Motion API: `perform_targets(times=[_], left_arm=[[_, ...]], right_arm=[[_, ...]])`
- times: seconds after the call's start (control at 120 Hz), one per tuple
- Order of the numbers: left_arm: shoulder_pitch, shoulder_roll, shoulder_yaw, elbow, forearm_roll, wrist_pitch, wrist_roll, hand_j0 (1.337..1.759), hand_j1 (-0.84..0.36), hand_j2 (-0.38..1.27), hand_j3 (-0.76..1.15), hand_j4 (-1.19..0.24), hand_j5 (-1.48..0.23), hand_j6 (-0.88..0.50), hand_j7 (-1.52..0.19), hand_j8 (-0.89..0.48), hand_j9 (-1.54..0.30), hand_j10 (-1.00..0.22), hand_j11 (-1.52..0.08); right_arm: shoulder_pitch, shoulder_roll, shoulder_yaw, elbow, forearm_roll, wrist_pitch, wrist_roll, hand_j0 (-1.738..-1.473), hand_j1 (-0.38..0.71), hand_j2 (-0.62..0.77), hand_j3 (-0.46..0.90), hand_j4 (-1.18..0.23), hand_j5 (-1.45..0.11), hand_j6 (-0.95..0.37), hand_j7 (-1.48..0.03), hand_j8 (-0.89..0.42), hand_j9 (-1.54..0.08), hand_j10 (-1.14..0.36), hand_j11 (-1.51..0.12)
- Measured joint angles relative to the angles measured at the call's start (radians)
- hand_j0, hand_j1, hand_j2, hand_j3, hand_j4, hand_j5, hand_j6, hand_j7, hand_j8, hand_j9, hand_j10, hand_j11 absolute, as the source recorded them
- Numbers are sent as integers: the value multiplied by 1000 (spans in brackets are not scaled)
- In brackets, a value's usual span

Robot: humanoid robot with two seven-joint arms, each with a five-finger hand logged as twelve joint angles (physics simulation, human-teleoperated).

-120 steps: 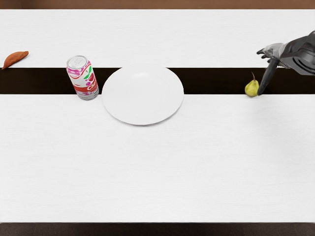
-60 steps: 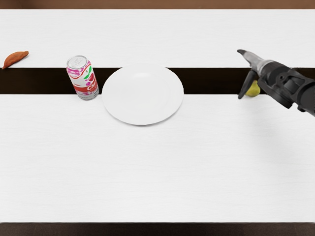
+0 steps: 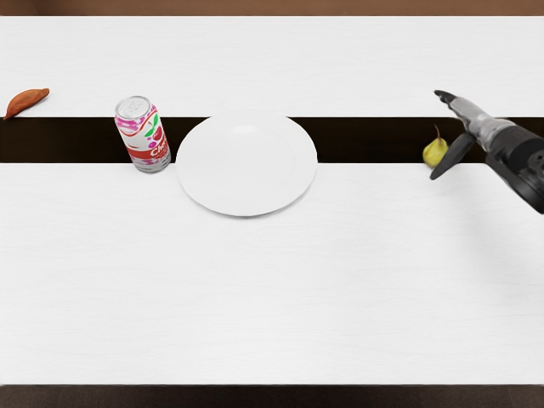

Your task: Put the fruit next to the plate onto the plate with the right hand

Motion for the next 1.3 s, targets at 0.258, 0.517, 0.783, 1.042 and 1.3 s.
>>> perform_targets(times=[0.258,0.517,0.783,1.042,1.3], left_arm=[[0,0,14,0,-1,2,0,1658,325,4,0,-21,-26,-20,-26,-20,-26,-20,-26],[2,0,15,0,-1,2,0,1658,325,4,0,-21,-26,-21,-26,-20,-26,-20,-26],[3,0,14,0,-1,2,0,1658,325,4,0,-21,-26,-20,-26,-20,-26,-20,-26],[3,0,15,0,-1,2,0,1658,325,4,0,-21,-26,-20,-26,-20,-26,-20,-26],[3,0,15,0,-1,2,0,1658,325,4,0,-21,-26,-20,-26,-20,-26,-20,-26]], right_arm=[[-41,-14,5,7,30,-148,8,-1658,-312,-4,0,-33,-41,-34,-41,-33,-41,-32,-41],[-90,14,7,-11,41,-227,13,-1658,-161,-29,0,-159,-205,-160,-205,-160,-205,-159,-205],[-98,64,7,-20,42,-238,14,-1658,-87,-42,0,-222,-286,-223,-286,-222,-286,-221,-286],[-105,72,6,-25,42,-242,14,-1658,-2,-56,0,-292,-378,-293,-378,-293,-378,-292,-378],[-107,90,7,-48,41,-243,14,-1658,53,-65,0,-337,-437,-338,-437,-338,-437,-337,-437]])
